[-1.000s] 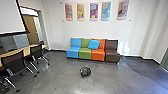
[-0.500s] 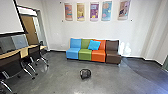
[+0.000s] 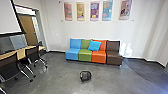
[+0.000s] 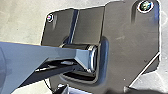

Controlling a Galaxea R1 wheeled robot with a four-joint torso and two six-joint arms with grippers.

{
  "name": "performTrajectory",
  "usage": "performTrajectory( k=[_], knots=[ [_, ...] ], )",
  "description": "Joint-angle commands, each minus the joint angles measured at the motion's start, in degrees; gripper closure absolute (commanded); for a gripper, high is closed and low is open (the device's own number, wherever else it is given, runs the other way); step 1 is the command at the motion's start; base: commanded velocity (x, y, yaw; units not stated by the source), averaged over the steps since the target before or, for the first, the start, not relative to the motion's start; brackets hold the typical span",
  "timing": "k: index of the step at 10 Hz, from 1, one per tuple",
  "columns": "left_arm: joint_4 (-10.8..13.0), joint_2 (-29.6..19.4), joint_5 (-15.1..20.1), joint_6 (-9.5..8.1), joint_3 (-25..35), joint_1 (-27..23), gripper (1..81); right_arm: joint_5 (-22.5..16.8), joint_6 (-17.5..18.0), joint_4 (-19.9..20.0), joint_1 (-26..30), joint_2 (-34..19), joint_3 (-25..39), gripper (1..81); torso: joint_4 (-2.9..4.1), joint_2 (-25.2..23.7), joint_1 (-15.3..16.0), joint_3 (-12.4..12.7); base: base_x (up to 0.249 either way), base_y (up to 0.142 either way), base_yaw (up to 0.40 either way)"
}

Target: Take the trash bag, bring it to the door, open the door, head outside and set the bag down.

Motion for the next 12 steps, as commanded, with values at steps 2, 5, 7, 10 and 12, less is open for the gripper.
performTrajectory(
  k=[2, 5, 7, 10, 12],
  knots=[
    [0.1, -0.05, 3.16, -0.06, 0.53, -2.67, 1.0, -2.82, -0.21, -0.26, 1.79, -0.33, 0.66, 1.0, 0.0, 0.0, 0.0, 0.0, 0.182, 0.0, 0.0],
    [0.01, -0.14, 3.16, -0.06, 0.53, -2.67, 1.0, -3.0, -0.21, -0.26, 1.96, -0.33, 0.49, 1.0, 0.0, 0.0, 0.0, 0.0, 0.179, 0.0, 0.0],
    [-0.07, -0.22, 3.16, -0.06, 0.53, -2.67, 1.0, -3.35, -0.21, -0.43, 2.14, -0.33, 0.49, 1.0, 0.0, 0.02, 0.02, 0.0, 0.157, 0.0, 0.0],
    [-0.07, -0.32, 3.16, -0.06, 0.44, -2.67, 1.0, -3.44, -0.21, -0.35, 2.32, -0.33, 0.49, 1.0, 0.0, 0.0, 0.0, 0.0, 0.155, 0.0, 0.0],
    [0.01, -0.32, 3.16, -0.06, 0.44, -2.67, 1.0, -3.09, -0.21, -0.26, 2.14, -0.33, 0.49, 1.0, 0.0, 0.02, 0.0, 0.0, 0.158, 0.0, 0.0]
  ],
)
